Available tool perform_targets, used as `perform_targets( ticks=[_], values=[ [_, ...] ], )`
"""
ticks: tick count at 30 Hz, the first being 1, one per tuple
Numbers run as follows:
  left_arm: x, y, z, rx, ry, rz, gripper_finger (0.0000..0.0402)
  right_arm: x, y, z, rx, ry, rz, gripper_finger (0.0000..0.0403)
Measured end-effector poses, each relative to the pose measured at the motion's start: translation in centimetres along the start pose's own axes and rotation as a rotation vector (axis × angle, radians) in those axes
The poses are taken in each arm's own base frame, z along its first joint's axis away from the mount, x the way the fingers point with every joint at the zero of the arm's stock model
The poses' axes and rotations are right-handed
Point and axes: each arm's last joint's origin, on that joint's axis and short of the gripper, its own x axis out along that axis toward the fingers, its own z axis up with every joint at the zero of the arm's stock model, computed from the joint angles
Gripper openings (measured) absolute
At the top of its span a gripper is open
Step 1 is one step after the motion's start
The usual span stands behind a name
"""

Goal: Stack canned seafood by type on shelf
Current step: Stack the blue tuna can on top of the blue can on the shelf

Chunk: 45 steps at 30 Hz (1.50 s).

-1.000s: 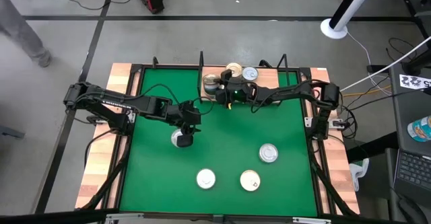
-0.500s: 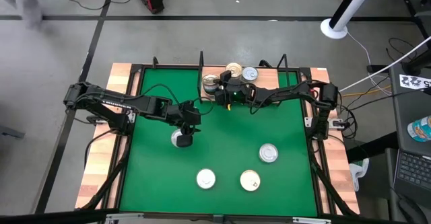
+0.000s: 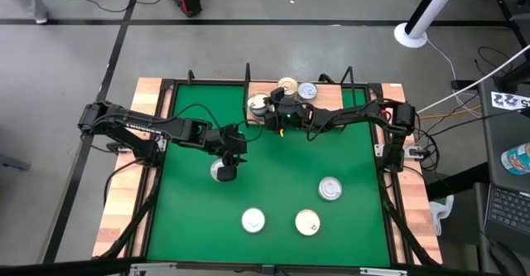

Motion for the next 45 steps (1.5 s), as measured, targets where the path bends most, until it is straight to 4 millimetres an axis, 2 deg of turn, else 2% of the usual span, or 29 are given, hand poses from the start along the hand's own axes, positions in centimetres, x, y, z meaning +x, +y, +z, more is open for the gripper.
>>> perform_targets(
  ticks=[25,37,45],
  values=[
    [0.0,0.0,0.0,-0.001,0.0,0.0,0.0137,0.0,0.4,-0.3,-0.057,0.038,0.039,0.0264],
    [0.0,0.0,0.0,-0.001,0.0,0.0,0.0137,-0.2,-2.2,1.2,-0.094,0.13,0.18,0.0264],
    [0.0,0.0,0.0,0.006,0.0,0.0,0.0137,-0.5,-2.7,1.4,-0.121,0.156,0.258,0.0264]
  ],
)
